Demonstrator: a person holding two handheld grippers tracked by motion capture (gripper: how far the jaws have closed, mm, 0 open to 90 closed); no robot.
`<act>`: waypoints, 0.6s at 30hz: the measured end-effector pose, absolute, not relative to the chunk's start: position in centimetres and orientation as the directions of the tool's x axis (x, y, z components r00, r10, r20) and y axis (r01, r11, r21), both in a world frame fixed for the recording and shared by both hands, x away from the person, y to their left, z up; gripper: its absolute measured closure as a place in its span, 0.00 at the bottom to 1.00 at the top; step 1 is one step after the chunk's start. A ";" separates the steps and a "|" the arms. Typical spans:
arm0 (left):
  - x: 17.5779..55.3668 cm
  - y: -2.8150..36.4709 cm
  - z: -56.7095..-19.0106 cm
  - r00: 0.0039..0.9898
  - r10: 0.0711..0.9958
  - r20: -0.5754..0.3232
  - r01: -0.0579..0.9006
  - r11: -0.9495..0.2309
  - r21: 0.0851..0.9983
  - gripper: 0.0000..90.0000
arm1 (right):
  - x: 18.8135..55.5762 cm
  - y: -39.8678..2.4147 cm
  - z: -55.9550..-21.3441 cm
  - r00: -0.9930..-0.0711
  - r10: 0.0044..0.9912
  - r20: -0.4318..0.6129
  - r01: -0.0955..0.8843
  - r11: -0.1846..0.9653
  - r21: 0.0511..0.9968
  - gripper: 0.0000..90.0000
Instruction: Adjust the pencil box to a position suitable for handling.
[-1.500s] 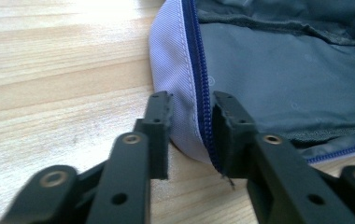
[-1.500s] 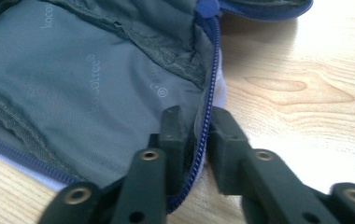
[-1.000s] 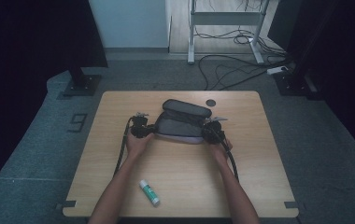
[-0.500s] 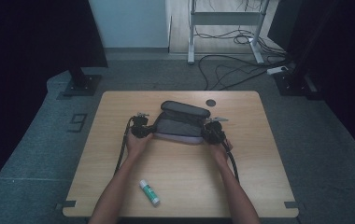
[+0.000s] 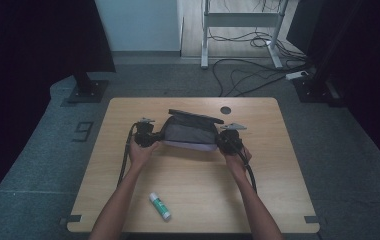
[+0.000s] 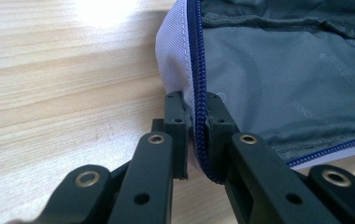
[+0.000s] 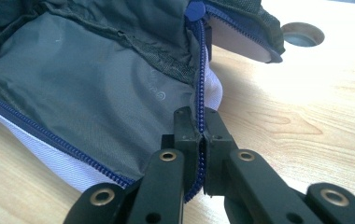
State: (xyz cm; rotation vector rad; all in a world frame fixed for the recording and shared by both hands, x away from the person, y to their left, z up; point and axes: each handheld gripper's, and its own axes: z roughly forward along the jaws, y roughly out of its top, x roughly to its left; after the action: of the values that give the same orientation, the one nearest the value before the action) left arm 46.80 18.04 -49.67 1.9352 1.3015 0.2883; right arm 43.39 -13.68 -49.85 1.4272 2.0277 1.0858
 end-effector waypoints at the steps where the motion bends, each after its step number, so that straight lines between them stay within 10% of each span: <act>1: 46.8 18.0 -49.7 0.452 0.864 -0.222 0.689 -0.180 0.702 0.92 | 43.4 -13.7 -49.9 -0.377 0.922 0.088 0.584 0.163 0.795 0.96; 18: 42.8 19.6 -46.3 0.493 0.847 -0.198 0.625 -0.187 0.758 0.92 | 40.4 -13.3 -47.0 -0.437 0.894 0.101 0.506 0.152 0.849 0.96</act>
State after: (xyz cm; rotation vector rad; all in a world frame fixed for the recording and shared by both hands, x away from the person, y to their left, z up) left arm 42.78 19.62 -46.30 1.9070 1.2195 0.3363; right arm 40.41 -13.25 -46.97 1.3325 2.0059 1.2103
